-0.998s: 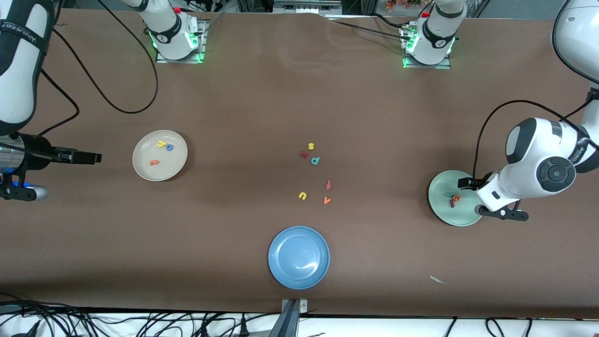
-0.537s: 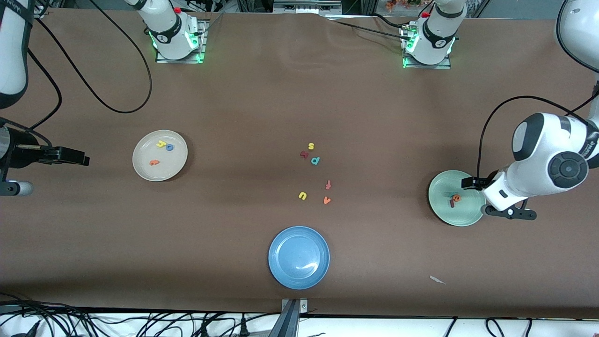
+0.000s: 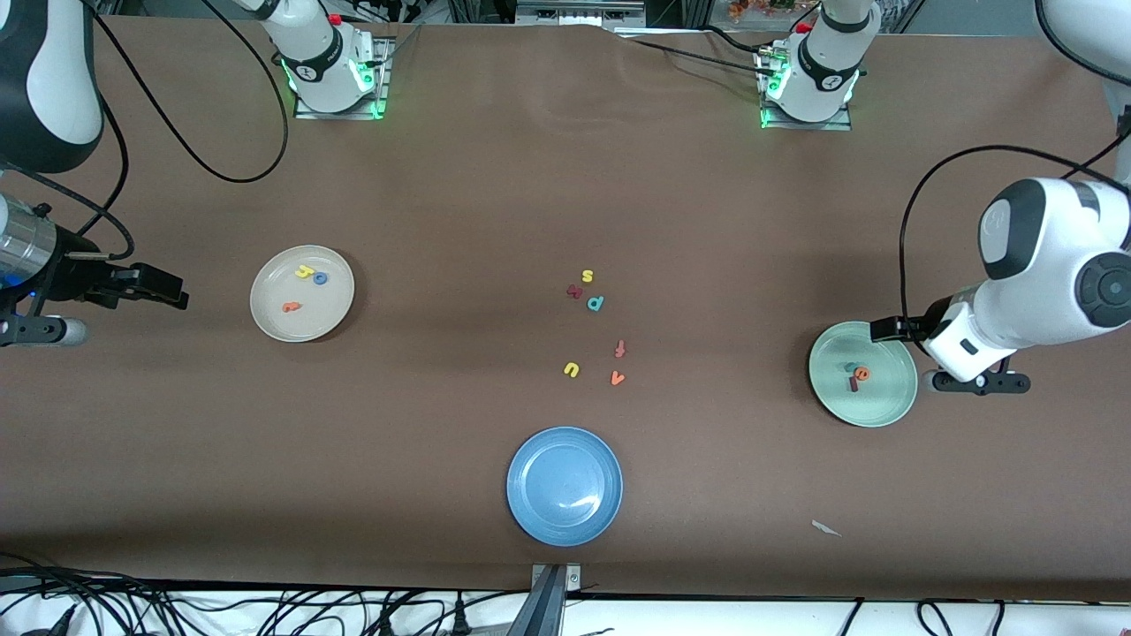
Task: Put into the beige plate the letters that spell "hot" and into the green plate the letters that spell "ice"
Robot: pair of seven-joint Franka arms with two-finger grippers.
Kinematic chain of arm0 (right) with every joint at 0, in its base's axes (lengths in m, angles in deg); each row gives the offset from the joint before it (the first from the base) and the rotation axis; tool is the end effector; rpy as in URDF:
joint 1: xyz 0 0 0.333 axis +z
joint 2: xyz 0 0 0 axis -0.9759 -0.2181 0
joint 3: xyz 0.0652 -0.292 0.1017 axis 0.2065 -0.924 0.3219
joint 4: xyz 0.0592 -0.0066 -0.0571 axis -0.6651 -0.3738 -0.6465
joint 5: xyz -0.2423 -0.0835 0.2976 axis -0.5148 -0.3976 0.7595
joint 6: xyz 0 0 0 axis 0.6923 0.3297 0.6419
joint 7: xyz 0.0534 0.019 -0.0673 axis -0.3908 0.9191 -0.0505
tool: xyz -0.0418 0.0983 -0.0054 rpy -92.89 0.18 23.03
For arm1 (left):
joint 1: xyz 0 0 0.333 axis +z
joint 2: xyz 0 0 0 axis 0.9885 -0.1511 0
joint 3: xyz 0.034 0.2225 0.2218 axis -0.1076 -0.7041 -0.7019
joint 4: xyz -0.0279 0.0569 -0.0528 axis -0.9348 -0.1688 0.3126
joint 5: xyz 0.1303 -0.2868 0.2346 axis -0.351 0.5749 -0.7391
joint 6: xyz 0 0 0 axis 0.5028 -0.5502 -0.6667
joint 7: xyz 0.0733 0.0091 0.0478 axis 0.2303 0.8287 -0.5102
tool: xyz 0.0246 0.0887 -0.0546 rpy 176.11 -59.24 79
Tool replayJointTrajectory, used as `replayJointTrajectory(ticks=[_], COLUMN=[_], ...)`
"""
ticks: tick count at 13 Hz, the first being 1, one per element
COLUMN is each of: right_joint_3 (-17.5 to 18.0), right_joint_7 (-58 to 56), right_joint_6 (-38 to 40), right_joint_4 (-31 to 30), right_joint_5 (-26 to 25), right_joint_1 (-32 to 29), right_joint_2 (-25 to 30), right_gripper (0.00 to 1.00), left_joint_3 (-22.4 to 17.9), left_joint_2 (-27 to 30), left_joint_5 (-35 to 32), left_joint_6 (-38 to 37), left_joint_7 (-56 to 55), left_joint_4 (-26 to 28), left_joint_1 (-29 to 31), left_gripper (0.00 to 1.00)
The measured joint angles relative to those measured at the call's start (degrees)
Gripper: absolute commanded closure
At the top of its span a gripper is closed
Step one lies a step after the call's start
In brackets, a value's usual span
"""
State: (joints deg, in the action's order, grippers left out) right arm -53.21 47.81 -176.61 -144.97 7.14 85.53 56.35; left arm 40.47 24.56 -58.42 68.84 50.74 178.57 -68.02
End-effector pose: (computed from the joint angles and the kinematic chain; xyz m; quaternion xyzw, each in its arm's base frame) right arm 0.6372 -0.0034 0.5227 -0.9998 0.0032 0.0142 0.0138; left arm 0.6350 0.0067 0.3760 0.9967 0.0007 -0.0806 0.0082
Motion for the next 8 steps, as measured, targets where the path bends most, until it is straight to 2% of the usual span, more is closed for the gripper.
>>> replayJointTrajectory(ticks=[3, 8], right_joint_3=[0.0, 0.0], right_joint_7=[1.9, 2.6], right_joint_6=[0.0, 0.0], right_joint_4=[-0.2, -0.3], right_joint_5=[0.0, 0.0], right_joint_1=[0.1, 0.2], right_joint_2=[0.0, 0.0], right_gripper=[0.00, 0.00], left_joint_3=[-6.1, -7.8], left_joint_2=[5.8, 16.9], left_joint_5=[1.2, 1.9], left_joint_6=[-3.1, -8.0], left_joint_7=[1.2, 1.2], left_joint_4=[1.2, 4.6], left_joint_1=[-6.2, -9.3], left_gripper=[0.00, 0.00])
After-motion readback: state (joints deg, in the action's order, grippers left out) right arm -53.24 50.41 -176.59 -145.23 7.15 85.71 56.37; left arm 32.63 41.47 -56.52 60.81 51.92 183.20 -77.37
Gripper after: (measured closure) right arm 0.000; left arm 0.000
